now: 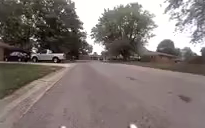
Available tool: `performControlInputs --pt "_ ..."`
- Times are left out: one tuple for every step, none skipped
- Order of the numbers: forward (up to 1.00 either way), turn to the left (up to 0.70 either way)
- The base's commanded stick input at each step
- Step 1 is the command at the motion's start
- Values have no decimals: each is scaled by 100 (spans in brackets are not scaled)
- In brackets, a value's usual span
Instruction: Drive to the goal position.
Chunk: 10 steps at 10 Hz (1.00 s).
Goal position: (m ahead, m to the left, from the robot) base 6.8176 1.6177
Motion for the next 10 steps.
performControlInputs --pt "70 0" --pt "70 0" --pt "70 0" --pt "70 0" --pt "70 0" --pt "70 0" --pt "70 0" --pt "70 -1" --pt "70 -23" --pt "70 -35"
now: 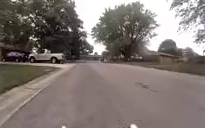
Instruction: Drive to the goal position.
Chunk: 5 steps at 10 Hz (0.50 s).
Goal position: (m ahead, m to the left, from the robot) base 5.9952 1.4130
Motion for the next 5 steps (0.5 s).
performControlInputs --pt "70 -16" --pt "70 0" --pt "70 0" --pt "70 0" --pt "70 0"
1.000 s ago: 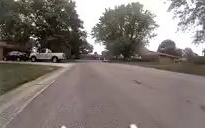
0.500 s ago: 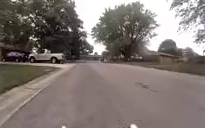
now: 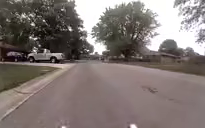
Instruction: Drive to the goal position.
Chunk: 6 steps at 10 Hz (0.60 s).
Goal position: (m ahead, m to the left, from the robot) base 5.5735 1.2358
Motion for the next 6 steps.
performControlInputs --pt "70 0" --pt "70 0" --pt "70 0" --pt "70 0" --pt "70 0" --pt "70 0"
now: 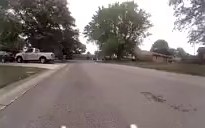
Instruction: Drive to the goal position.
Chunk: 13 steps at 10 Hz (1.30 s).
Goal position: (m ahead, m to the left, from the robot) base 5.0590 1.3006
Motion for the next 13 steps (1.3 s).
performControlInputs --pt "70 0" --pt "70 0" --pt "70 0" --pt "70 0" --pt "70 0" --pt "70 0" --pt "70 0" --pt "70 0" --pt "70 0" --pt "70 0" --pt "70 0" --pt "70 0" --pt "70 0"
